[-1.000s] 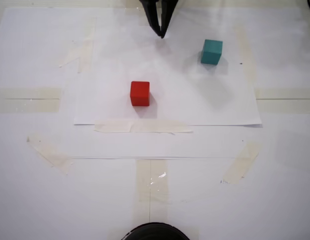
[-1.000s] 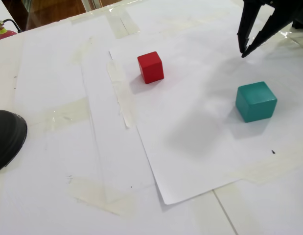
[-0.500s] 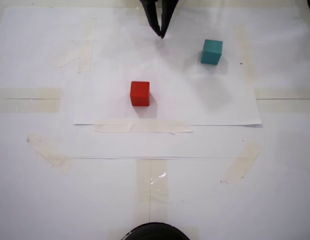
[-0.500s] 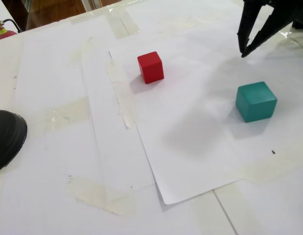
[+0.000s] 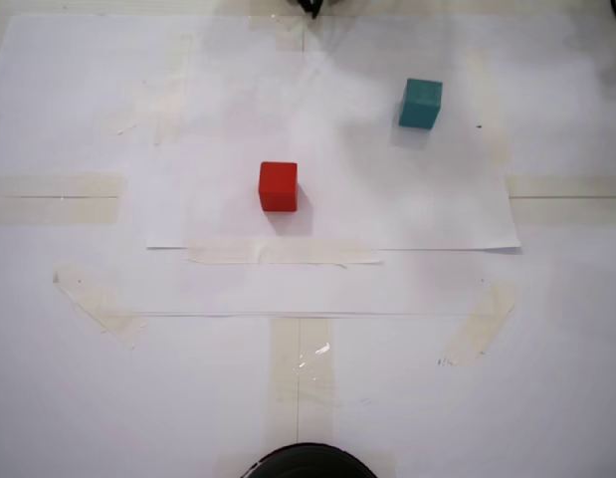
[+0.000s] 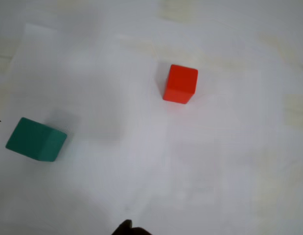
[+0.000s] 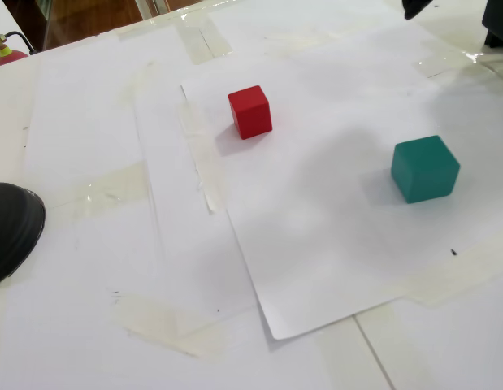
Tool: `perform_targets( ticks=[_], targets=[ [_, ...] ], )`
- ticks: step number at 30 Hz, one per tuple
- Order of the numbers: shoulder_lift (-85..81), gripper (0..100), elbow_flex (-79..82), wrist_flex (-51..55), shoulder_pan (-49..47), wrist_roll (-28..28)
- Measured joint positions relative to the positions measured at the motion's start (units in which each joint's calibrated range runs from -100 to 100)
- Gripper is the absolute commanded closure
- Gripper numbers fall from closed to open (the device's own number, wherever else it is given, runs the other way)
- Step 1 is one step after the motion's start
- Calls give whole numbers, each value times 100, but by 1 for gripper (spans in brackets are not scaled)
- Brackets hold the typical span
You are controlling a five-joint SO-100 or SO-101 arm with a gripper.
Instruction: Put the red cube on the top of the blue cube.
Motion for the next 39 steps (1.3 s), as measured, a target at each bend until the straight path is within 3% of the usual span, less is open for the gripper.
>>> perform_targets(
  ticks=[20, 39],
  targets=[
    [4529, 100, -3995, 708, 95, -239],
    [7393, 100, -6850, 740, -73, -244]
  ],
)
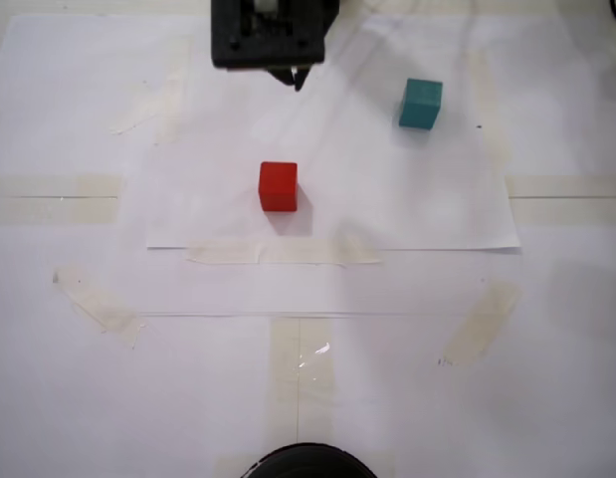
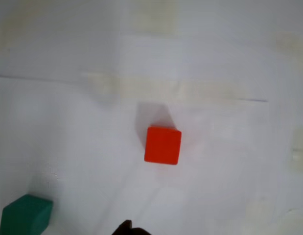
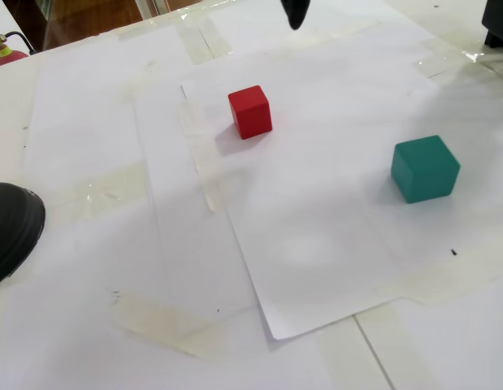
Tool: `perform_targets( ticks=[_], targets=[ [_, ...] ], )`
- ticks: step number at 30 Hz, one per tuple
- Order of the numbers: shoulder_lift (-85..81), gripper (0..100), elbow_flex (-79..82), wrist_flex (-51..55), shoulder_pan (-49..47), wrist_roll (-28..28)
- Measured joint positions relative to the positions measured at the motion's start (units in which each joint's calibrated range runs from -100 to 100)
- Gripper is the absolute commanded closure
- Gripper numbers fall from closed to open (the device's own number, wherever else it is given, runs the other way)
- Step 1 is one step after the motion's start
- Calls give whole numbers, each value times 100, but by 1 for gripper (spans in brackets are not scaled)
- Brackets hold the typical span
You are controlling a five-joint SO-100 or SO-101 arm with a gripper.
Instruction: Put the red cube on the top of the blue cube.
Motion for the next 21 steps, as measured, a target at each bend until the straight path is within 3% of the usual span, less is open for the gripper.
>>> perform_targets(
  ticks=[21],
  targets=[
    [1223, 100, -389, -1090, 58, -10]
  ],
)
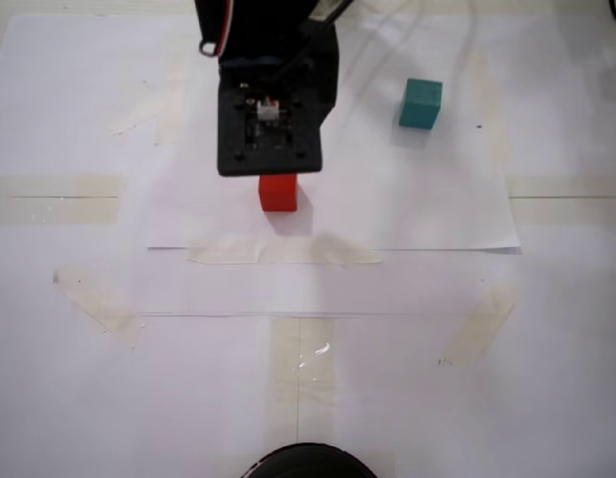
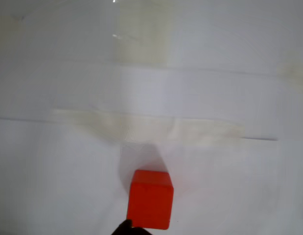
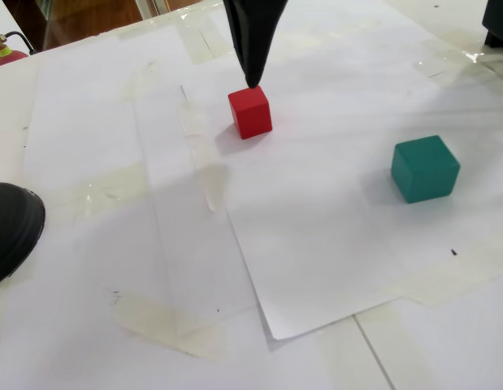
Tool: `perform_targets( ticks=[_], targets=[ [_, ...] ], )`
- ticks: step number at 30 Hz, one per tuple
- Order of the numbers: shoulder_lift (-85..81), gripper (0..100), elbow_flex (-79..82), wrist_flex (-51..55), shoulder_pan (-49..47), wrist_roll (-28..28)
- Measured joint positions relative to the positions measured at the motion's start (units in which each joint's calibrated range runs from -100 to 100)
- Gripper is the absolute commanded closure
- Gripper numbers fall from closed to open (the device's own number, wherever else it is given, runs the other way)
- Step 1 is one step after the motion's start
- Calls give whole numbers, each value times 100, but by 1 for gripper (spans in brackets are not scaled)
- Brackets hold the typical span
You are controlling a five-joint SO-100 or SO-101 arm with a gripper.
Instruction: Put the red cube on the top of the blue cube.
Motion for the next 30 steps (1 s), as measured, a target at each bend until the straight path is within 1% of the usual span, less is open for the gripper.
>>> perform_targets(
  ticks=[6, 8, 10, 16, 18, 30],
  targets=[
    [9, 98, 0, -8, 80, 78],
    [9, 94, 0, -41, 80, 88],
    [9, 92, 0, -89, 80, 88],
    [78, 79, 0, -203, 80, 88],
    [78, 76, 0, -203, 58, 88],
    [78, 71, 163, -195, -95, -20]
  ],
)
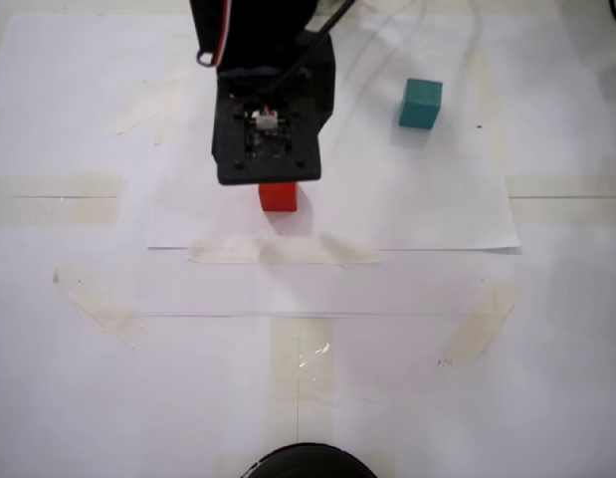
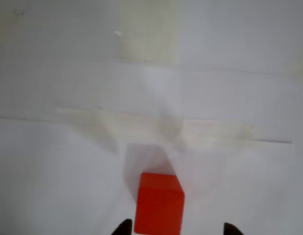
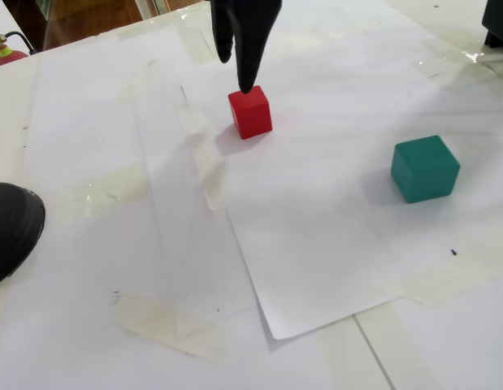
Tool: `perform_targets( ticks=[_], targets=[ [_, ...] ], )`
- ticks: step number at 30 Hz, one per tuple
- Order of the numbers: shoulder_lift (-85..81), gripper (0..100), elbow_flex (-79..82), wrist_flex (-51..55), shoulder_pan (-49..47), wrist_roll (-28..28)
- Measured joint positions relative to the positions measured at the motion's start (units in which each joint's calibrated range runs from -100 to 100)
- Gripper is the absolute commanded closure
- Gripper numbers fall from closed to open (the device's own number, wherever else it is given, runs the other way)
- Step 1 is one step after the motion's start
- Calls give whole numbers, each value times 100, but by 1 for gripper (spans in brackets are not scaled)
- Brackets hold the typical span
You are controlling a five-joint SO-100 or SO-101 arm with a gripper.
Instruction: Put the red cube on the top of the blue cube.
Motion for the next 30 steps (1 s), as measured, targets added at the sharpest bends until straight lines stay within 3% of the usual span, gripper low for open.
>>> perform_targets(
  ticks=[30],
  targets=[
    [547, 71, 551, -805, -154, -68]
  ],
)
